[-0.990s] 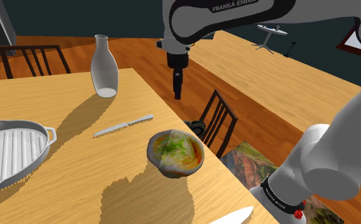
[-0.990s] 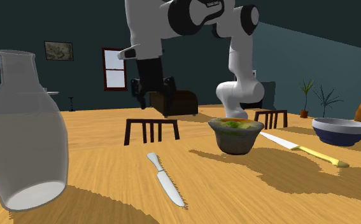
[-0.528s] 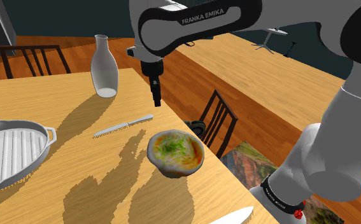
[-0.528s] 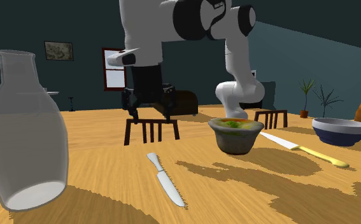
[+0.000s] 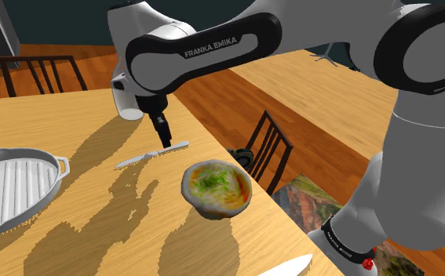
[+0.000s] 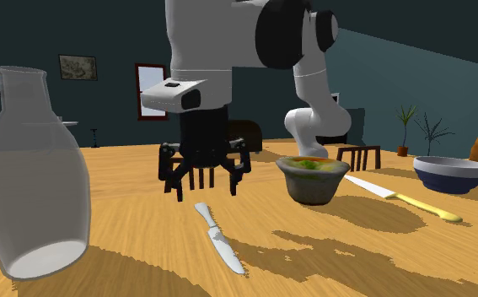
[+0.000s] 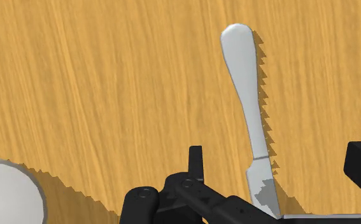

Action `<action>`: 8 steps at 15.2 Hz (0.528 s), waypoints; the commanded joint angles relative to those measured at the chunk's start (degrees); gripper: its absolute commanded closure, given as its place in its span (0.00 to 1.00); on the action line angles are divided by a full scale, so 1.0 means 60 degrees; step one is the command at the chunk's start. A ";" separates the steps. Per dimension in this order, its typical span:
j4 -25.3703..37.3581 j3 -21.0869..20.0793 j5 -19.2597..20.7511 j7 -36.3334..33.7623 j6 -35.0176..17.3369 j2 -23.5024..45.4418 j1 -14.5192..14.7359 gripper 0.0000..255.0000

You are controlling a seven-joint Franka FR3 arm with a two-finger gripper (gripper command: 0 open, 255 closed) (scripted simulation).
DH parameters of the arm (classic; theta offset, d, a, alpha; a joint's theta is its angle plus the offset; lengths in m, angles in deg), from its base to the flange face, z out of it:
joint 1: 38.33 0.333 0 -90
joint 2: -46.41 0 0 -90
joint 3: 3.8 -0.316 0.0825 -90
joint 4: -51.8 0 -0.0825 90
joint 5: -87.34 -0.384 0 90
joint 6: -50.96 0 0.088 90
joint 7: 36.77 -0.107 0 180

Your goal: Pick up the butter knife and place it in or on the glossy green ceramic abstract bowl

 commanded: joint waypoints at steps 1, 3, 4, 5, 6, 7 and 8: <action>0.0417 -0.0149 0.0183 0.0202 0.0025 0.0392 0.0237 0.00; 0.0212 -0.0131 0.0206 0.0183 -0.0215 0.0428 0.0217 0.00; 0.0114 -0.0123 0.0219 0.0173 -0.0334 0.0449 0.0207 0.00; 0.0018 -0.0114 0.0233 0.0162 -0.0452 0.0472 0.0197 0.00; -0.0075 -0.0105 0.0248 0.0151 -0.0569 0.0497 0.0188 0.00; -0.0166 -0.0096 0.0263 0.0140 -0.0686 0.0524 0.0179 0.00; -0.0254 -0.0087 0.0278 0.0129 -0.0802 0.0552 0.0170 0.00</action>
